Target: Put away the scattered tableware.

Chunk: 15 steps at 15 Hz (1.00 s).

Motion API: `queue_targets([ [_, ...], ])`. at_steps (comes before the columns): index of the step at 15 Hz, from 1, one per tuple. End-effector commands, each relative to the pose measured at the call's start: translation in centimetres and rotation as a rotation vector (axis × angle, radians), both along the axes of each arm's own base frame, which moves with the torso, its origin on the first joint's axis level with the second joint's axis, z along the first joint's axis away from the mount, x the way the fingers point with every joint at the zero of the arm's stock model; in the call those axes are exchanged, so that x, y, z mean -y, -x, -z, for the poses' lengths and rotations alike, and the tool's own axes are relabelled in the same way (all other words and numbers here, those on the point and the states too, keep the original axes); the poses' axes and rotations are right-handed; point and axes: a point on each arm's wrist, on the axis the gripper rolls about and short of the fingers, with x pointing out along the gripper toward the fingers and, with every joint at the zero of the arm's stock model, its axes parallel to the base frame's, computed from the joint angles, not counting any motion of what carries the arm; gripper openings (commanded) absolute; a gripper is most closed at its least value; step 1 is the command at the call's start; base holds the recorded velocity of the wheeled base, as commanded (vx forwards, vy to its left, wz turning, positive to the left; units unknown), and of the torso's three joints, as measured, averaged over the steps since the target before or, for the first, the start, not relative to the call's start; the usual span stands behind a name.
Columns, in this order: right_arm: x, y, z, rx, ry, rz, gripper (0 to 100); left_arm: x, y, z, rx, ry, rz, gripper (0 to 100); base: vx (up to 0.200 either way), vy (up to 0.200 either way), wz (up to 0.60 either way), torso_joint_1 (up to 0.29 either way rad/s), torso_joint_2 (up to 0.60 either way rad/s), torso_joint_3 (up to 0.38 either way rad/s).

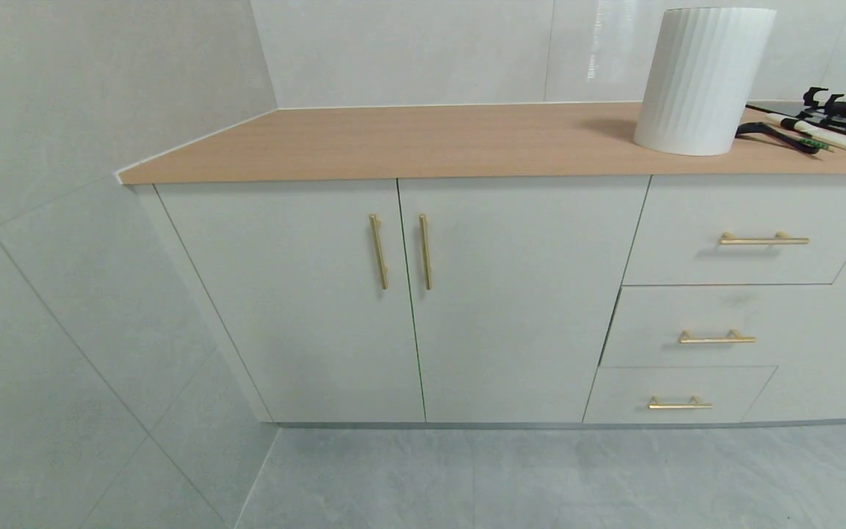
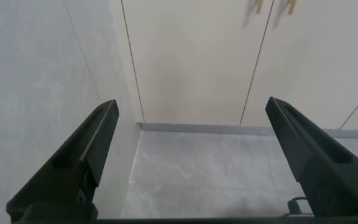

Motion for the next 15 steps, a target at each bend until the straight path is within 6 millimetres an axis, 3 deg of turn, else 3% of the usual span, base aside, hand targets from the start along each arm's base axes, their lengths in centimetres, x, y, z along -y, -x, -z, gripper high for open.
queue_targets([
  [1,0.01,-0.03,-0.01,-0.001,-0.014,0.002,100,0.0,0.01,0.01,0.002,-0.001,-0.002,100,0.0,0.0,0.0,0.0,0.0,0.0],
  [6,0.22,0.03,0.06,0.019,-0.098,0.094,100,0.0,0.01,0.01,0.002,0.003,-0.002,100,0.0,0.0,0.0,0.0,0.0,0.0],
  [8,-0.18,-0.07,0.06,0.012,-0.086,-0.088,100,0.0,0.01,0.01,0.002,0.0,-0.002,100,0.0,0.0,0.0,0.0,0.0,0.0],
  [15,-0.4,-0.1,0.01,0.001,-0.017,-0.183,100,0.0,0.01,0.01,0.002,0.002,-0.002,100,0.0,0.0,0.0,0.0,0.0,0.0],
])
